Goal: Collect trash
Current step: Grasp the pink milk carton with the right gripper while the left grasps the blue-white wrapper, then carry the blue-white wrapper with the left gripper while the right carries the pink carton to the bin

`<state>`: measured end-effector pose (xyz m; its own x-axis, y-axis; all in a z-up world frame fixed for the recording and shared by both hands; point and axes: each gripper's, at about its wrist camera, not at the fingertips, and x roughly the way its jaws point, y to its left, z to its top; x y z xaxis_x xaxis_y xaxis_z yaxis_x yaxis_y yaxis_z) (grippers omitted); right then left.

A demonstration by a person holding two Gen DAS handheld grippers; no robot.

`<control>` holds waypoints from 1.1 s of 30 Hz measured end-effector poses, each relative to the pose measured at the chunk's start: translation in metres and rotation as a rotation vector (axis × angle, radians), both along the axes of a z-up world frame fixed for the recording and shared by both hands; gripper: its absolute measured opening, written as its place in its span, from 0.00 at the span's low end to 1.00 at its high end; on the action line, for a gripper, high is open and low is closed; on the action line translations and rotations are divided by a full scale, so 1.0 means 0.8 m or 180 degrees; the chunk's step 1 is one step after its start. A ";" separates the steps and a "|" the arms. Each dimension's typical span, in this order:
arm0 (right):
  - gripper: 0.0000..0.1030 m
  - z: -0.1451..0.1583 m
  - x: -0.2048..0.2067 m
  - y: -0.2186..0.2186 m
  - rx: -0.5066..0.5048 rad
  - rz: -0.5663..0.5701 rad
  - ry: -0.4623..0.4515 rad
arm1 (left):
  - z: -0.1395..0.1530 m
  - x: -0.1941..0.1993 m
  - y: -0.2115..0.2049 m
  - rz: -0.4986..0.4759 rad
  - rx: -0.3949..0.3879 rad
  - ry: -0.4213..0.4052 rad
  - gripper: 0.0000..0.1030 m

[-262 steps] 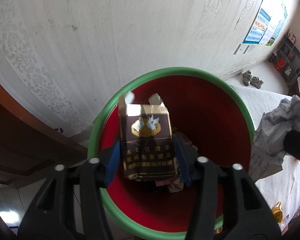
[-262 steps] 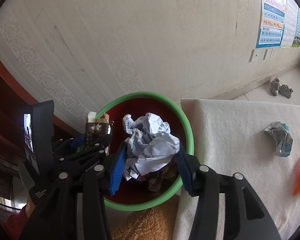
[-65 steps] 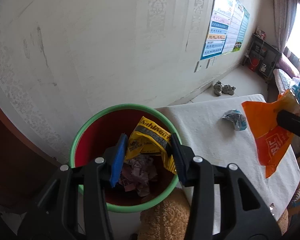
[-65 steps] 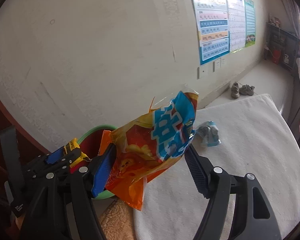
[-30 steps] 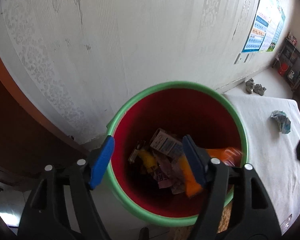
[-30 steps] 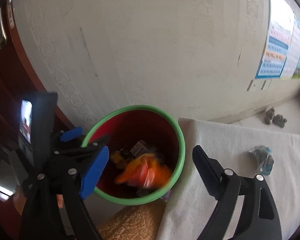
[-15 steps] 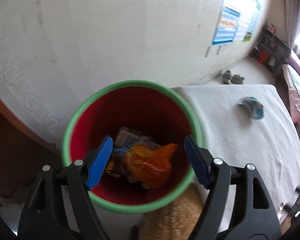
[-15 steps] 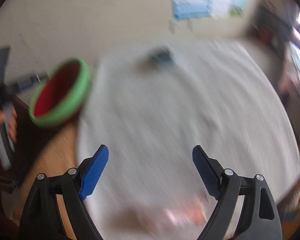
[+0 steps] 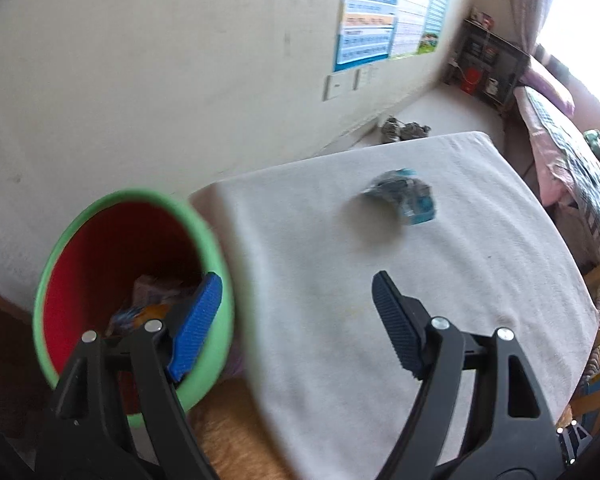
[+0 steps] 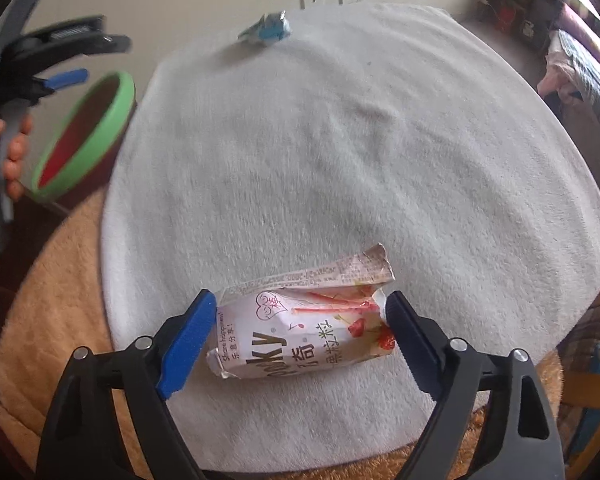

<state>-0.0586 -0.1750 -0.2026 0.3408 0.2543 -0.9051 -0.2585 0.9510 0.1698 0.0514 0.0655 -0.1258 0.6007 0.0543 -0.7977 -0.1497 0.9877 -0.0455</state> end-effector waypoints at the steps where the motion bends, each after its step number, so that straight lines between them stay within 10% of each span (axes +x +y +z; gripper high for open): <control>1: 0.80 0.003 0.003 -0.005 0.0072 -0.0063 -0.0041 | -0.001 0.011 -0.009 -0.0053 0.0003 -0.0009 0.74; 16: 0.81 0.041 0.043 0.004 0.0189 -0.0238 -0.0487 | -0.074 0.187 -0.108 -0.0286 0.0009 0.0420 0.75; 19: 0.81 0.040 0.031 0.005 0.0206 -0.0217 -0.0471 | -0.088 0.198 -0.109 -0.0272 0.0051 0.0565 0.50; 21: 0.81 0.041 0.027 0.006 0.0193 -0.0196 -0.0469 | -0.092 0.197 -0.108 -0.0308 0.0087 0.0625 0.29; 33: 0.81 0.066 0.038 0.008 0.0156 -0.0195 -0.0650 | 0.017 0.070 -0.073 -0.0397 0.0049 -0.0120 0.27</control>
<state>-0.0285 -0.1685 -0.1498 0.5320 0.2694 -0.8027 -0.2343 0.9578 0.1662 0.1075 0.0070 -0.1120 0.6331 -0.0106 -0.7740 -0.0242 0.9991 -0.0335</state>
